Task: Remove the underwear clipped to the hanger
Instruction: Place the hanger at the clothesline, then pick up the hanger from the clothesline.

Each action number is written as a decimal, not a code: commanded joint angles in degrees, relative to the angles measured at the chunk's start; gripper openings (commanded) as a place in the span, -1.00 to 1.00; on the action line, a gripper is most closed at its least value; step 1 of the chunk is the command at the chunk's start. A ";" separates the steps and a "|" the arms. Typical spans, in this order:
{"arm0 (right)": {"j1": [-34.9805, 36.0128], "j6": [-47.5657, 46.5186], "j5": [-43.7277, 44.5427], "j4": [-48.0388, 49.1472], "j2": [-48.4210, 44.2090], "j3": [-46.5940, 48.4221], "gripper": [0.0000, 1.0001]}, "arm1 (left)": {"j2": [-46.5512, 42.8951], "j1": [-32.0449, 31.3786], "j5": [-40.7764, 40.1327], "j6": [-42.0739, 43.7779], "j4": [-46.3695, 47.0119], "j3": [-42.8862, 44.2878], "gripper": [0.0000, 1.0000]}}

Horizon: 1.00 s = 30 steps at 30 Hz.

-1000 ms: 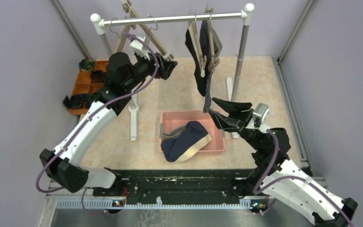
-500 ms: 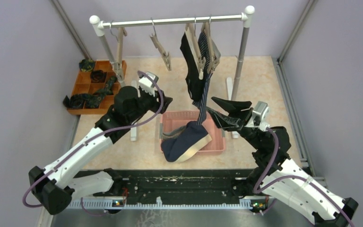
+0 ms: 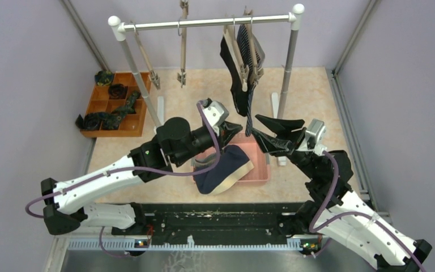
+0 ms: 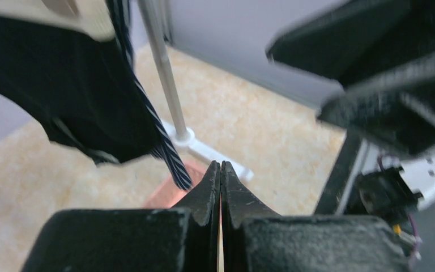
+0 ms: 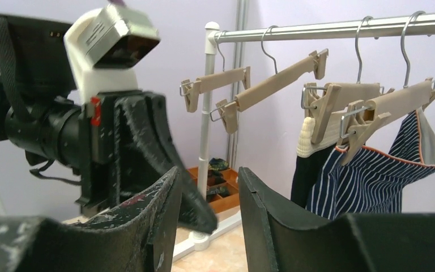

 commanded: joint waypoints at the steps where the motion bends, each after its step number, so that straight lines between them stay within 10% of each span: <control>1: 0.55 -0.08 1.04 -1.56 -1.15 3.70 -0.16 | 4.32 -0.68 -6.46 5.70 2.85 10.05 -1.00; 9: 0.48 -1.12 2.41 -2.36 -0.94 3.06 -0.16 | 15.57 -1.94 -14.67 16.49 4.08 32.02 -0.18; 23: 0.53 -0.51 4.70 -4.12 -1.71 1.31 -0.16 | 33.13 2.85 -33.72 27.25 14.48 51.71 0.12; 30: 0.53 -0.53 5.20 -4.12 -0.79 1.42 -0.16 | 30.17 5.38 -35.99 23.24 15.72 48.12 0.08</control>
